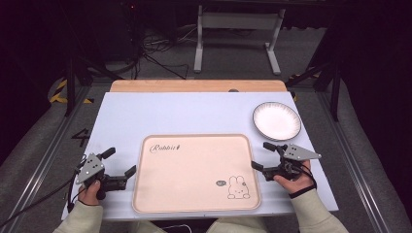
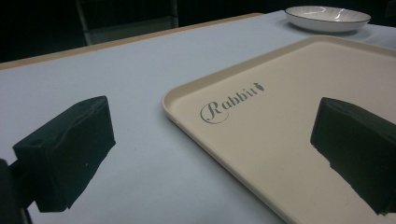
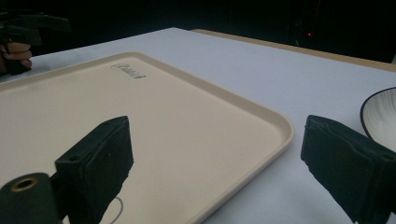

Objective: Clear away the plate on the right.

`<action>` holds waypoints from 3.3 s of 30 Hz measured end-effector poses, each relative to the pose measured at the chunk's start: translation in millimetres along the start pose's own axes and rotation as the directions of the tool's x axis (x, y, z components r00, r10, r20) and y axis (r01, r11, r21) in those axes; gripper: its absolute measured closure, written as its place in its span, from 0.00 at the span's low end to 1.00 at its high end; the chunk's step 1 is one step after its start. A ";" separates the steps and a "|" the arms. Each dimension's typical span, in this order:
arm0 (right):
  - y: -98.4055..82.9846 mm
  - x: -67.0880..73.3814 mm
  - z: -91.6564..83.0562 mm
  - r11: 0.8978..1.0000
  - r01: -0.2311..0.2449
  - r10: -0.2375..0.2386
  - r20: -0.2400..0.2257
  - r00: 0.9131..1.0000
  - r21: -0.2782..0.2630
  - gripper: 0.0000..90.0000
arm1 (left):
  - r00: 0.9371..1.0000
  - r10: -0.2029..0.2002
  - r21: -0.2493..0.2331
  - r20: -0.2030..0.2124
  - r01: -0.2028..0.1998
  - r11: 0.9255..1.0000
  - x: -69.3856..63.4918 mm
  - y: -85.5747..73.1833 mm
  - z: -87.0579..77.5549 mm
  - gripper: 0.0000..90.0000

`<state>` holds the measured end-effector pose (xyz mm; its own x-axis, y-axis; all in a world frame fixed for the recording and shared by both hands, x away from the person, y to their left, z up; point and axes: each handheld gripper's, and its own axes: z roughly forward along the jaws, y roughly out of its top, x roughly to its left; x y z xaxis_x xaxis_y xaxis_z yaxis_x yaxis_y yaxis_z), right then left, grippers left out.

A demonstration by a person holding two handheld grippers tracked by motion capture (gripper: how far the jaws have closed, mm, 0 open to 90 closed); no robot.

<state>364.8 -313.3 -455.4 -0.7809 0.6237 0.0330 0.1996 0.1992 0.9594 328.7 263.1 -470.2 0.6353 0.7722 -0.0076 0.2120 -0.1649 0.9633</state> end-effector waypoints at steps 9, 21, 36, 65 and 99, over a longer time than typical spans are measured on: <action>0.0 -1.1 0.3 1.000 -0.011 0.011 0.004 1.000 0.001 0.10 | 1.000 0.019 0.002 -0.003 -0.019 1.000 -1.7 0.0 0.2 0.00; 0.9 0.8 1.8 1.000 0.002 -0.002 0.017 1.000 0.018 0.20 | 1.000 0.030 0.008 -0.010 -0.029 1.000 -3.0 0.1 0.2 0.00; 16.2 -1.9 -7.3 0.999 -0.002 0.004 0.044 0.999 -0.050 0.16 | 0.999 0.046 0.015 -0.012 -0.046 0.999 -3.4 0.5 0.8 0.00; 51.2 -37.8 -20.6 1.000 -0.025 0.023 0.113 0.993 0.015 0.32 | 0.999 0.051 0.015 -0.015 -0.051 0.999 -4.6 0.3 1.4 0.00; 55.4 -117.8 -28.1 0.981 -0.145 0.101 0.295 0.950 0.132 0.36 | 0.999 0.049 0.016 -0.019 -0.049 0.999 -5.9 0.2 2.3 0.00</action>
<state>451.3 -397.0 -398.2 -0.5477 0.8354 0.0453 0.3869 0.2049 0.8991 326.7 257.1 -470.6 0.6309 0.7746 0.0449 0.1922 -0.2120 0.9582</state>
